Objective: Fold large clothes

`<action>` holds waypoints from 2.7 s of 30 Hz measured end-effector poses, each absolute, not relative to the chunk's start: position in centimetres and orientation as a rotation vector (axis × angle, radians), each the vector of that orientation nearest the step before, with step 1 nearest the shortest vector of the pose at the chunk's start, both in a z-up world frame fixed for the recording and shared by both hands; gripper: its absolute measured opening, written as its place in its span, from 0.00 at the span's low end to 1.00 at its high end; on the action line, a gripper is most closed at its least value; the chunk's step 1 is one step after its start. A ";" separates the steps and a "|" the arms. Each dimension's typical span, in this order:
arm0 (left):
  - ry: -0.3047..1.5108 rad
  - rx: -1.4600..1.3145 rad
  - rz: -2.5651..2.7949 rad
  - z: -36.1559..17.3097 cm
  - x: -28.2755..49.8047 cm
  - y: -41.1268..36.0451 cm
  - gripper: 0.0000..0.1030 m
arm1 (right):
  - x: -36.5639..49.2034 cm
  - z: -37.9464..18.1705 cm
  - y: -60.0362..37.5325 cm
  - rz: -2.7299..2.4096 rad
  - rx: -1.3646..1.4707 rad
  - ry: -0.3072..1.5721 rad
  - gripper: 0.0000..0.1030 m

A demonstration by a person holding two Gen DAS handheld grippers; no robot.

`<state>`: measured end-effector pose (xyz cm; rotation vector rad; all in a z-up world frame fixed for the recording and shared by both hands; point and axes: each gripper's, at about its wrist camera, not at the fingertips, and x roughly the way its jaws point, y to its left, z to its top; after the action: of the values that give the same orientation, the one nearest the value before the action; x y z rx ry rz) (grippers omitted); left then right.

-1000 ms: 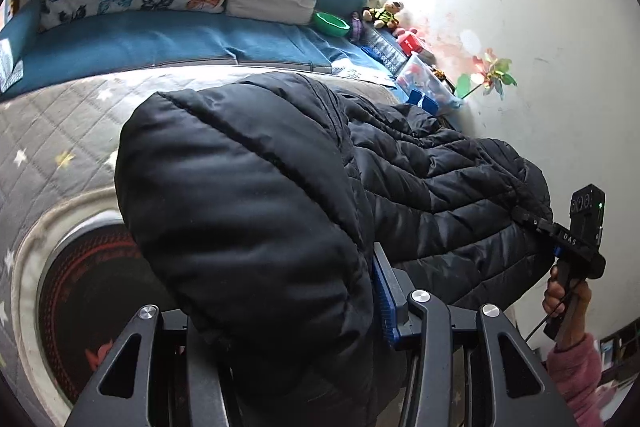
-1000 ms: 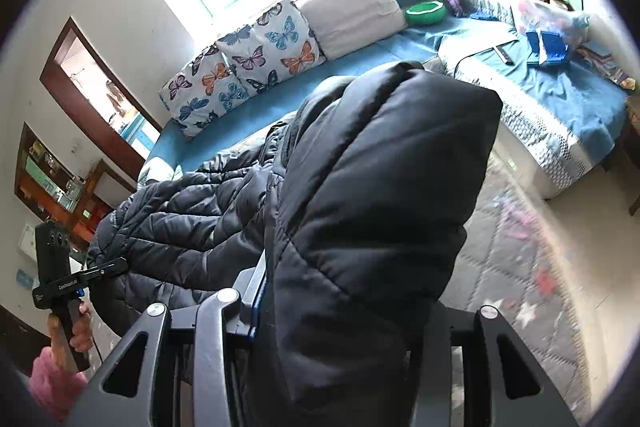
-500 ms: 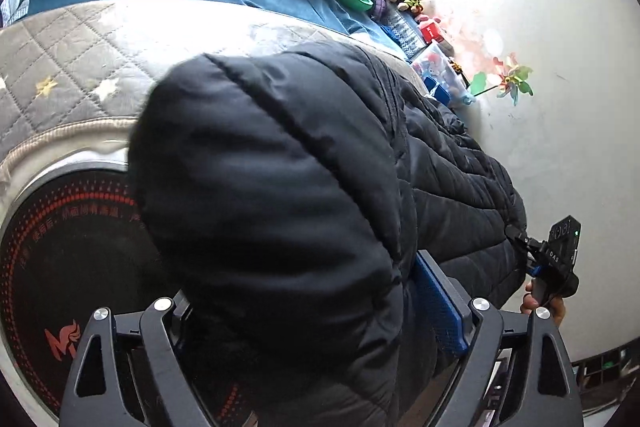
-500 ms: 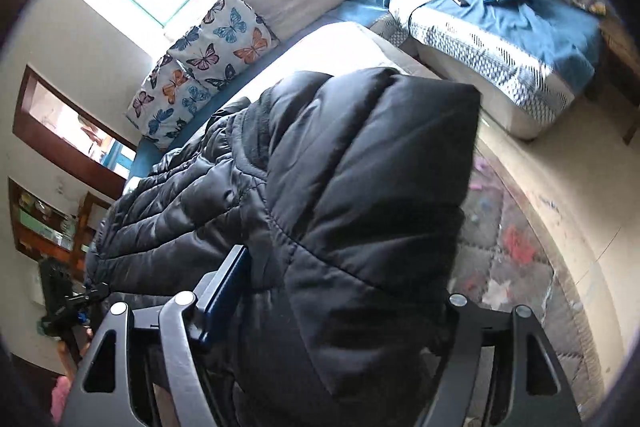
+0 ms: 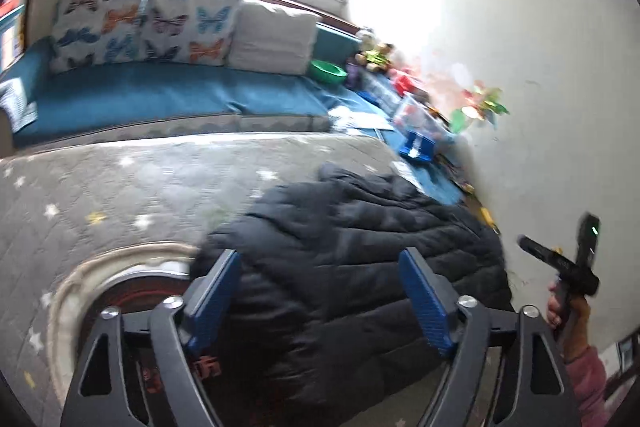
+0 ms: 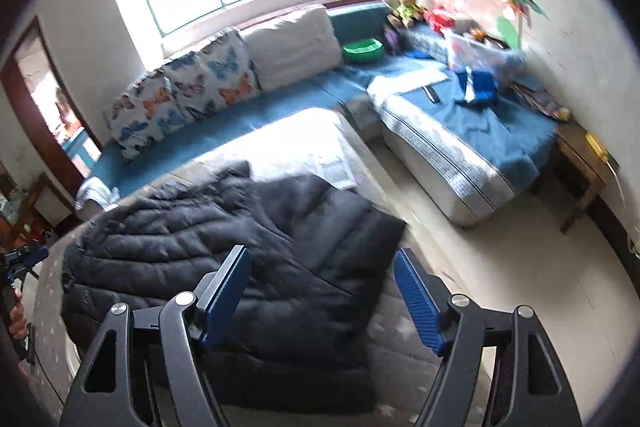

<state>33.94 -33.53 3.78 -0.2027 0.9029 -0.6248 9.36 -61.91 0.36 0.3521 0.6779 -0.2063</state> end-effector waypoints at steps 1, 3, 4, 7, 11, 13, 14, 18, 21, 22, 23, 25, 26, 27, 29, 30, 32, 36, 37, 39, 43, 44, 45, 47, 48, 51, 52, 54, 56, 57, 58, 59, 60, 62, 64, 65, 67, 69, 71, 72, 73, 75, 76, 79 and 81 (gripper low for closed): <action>0.913 -0.188 -0.632 3.3 34.3 -34.6 0.74 | 9.9 0.1 -61.7 -0.201 0.354 0.677 0.79; 0.937 -0.171 -0.633 2.0 34.8 -36.3 0.70 | 11.4 -0.7 -61.0 -0.179 0.354 0.697 0.79; 0.960 -0.167 -0.636 1.1 35.4 -37.0 0.68 | 12.1 -1.3 -60.9 -0.176 0.356 0.708 0.79; 1.001 -0.168 -0.624 -1.9 35.5 -38.1 0.66 | 14.2 -3.0 -60.8 -0.182 0.359 0.735 0.79; 1.048 -0.154 -0.618 -5.6 36.5 -39.0 0.66 | 16.3 -5.5 -61.2 -0.237 0.337 0.786 0.79; 1.058 -0.140 -0.616 -7.1 36.8 -39.5 0.65 | 17.1 -6.8 -61.5 -0.262 0.329 0.818 0.79; 1.060 -0.128 -0.620 -7.8 36.8 -39.9 0.65 | 17.4 -7.6 -61.7 -0.269 0.333 0.836 0.79; 1.043 -0.088 -0.609 -9.2 36.9 -41.2 0.66 | 17.3 -8.1 -62.2 -0.266 0.354 0.838 0.79; 1.019 -0.050 -0.587 -9.1 36.3 -41.8 0.66 | 16.8 -7.2 -61.5 -0.281 0.326 0.818 0.79; 1.003 -0.028 -0.575 -8.8 35.8 -42.0 0.66 | 16.5 -6.7 -61.2 -0.292 0.312 0.808 0.79; 0.995 -0.011 -0.568 -8.4 35.7 -42.3 0.66 | 15.9 -6.1 -60.8 -0.303 0.302 0.792 0.79; 0.965 0.044 -0.550 -7.7 34.6 -42.8 0.66 | 15.1 -5.4 -60.1 -0.310 0.291 0.777 0.79; 0.953 0.057 -0.546 -7.2 33.9 -42.7 0.66 | 14.6 -4.8 -59.6 -0.311 0.286 0.766 0.79; 0.945 0.062 -0.544 -6.9 33.4 -42.7 0.69 | 13.8 -4.2 -59.1 -0.302 0.281 0.753 0.79; 0.932 0.071 -0.520 -5.9 31.8 -42.4 0.78 | 12.8 -3.4 -58.3 -0.294 0.267 0.734 0.79; 0.924 0.075 -0.510 -5.4 31.3 -42.2 0.79 | 12.3 -3.0 -57.9 -0.296 0.259 0.728 0.79; 0.903 0.077 -0.494 -4.5 29.6 -41.3 0.79 | 10.9 -2.3 -56.7 -0.286 0.250 0.720 0.79; 0.885 0.073 -0.463 -2.9 26.5 -39.4 0.85 | 8.1 -1.6 -54.7 -0.236 0.263 0.691 0.79; 0.883 0.074 -0.455 -2.3 25.6 -38.7 0.87 | 7.3 -1.5 -54.1 -0.225 0.267 0.680 0.79; 0.868 0.069 -0.448 -1.5 23.7 -37.7 0.88 | 6.2 -1.5 -53.0 -0.218 0.262 0.660 0.79; 0.829 0.092 -0.429 0.2 19.8 -35.4 0.89 | 4.5 -2.0 -50.8 -0.227 0.230 0.672 0.79; 0.816 0.100 -0.419 0.5 18.7 -35.0 0.90 | 4.0 -2.1 -50.0 -0.228 0.215 0.673 0.79; 0.807 0.106 -0.411 0.8 17.9 -34.6 0.91 | 3.4 -2.2 -49.2 -0.230 0.202 0.667 0.79; 0.790 0.115 -0.402 1.3 16.1 -33.8 0.92 | 2.6 -2.2 -47.9 -0.244 0.190 0.662 0.79; 0.782 0.116 -0.399 1.5 15.4 -33.4 0.93 | 2.2 -2.3 -47.4 -0.246 0.186 0.657 0.79; 0.757 0.126 -0.381 2.1 13.0 -32.3 0.93 | 0.7 -2.5 -44.9 -0.254 0.162 0.653 0.79; 0.750 0.128 -0.376 2.3 12.3 -31.9 0.93 | 0.4 -2.4 -44.4 -0.256 0.155 0.651 0.79; 0.734 0.134 -0.368 2.5 10.9 -31.2 0.93 | -0.4 -2.3 -43.2 -0.272 0.138 0.646 0.79; 0.726 0.136 -0.368 2.7 9.5 -30.6 0.93 | -1.1 -2.3 -42.0 -0.284 0.135 0.641 0.79; 0.723 0.135 -0.366 2.8 9.1 -30.3 0.93 | -1.4 -2.4 -41.8 -0.286 0.139 0.639 0.79; 0.719 0.133 -0.363 2.8 8.4 -29.9 0.93 | -1.8 -2.4 -41.4 -0.288 0.148 0.637 0.79; 0.720 0.133 -0.365 2.9 8.1 -29.7 0.93 | -2.2 -2.5 -41.1 -0.291 0.159 0.636 0.79; 0.722 0.132 -0.365 2.8 7.7 -29.5 0.93 | -2.5 -2.5 -40.9 -0.295 0.170 0.634 0.79; 0.726 0.127 -0.363 2.8 6.9 -29.1 0.93 | -3.0 -2.7 -40.5 -0.307 0.190 0.636 0.79; 0.725 0.124 -0.364 2.7 6.2 -28.9 0.93 | -3.4 -2.8 -40.2 -0.305 0.201 0.634 0.79; 0.727 0.129 -0.364 2.6 6.0 -29.0 0.93 | -3.5 -2.8 -40.1 -0.306 0.202 0.636 0.79; 0.730 0.141 -0.363 2.3 5.4 -29.1 0.93 | -3.8 -2.8 -39.9 -0.313 0.199 0.634 0.79; 0.732 0.152 -0.367 2.1 5.0 -29.3 0.93 | -4.0 -2.8 -39.8 -0.321 0.202 0.630 0.79; 0.742 0.158 -0.375 2.0 5.2 -29.6 0.93 | -4.2 -2.8 -39.6 -0.315 0.206 0.628 0.79; 0.746 0.156 -0.378 1.9 5.1 -29.7 0.93 | -4.2 -2.7 -39.6 -0.313 0.207 0.629 0.79; 0.751 0.153 -0.384 1.9 5.3 -29.7 0.93 | -4.4 -2.8 -39.5 -0.312 0.206 0.628 0.79; 0.758 0.153 -0.391 1.7 5.4 -30.0 0.93 | -4.4 -2.7 -39.2 -0.314 0.198 0.626 0.79; 0.759 0.155 -0.392 1.6 5.4 -30.1 0.93 | -4.4 -2.7 -39.0 -0.317 0.192 0.623 0.79; 0.759 0.168 -0.389 1.5 5.6 -30.4 0.93 | -4.5 -2.5 -38.8 -0.311 0.184 0.616 0.79; 0.760 0.170 -0.388 1.4 5.7 -30.4 0.93 | -4.5 -2.4 -38.6 -0.306 0.177 0.613 0.79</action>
<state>5.67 -30.45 1.42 0.1703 0.7604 -0.3875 -4.47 -38.57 -2.38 0.1773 0.6132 -0.3055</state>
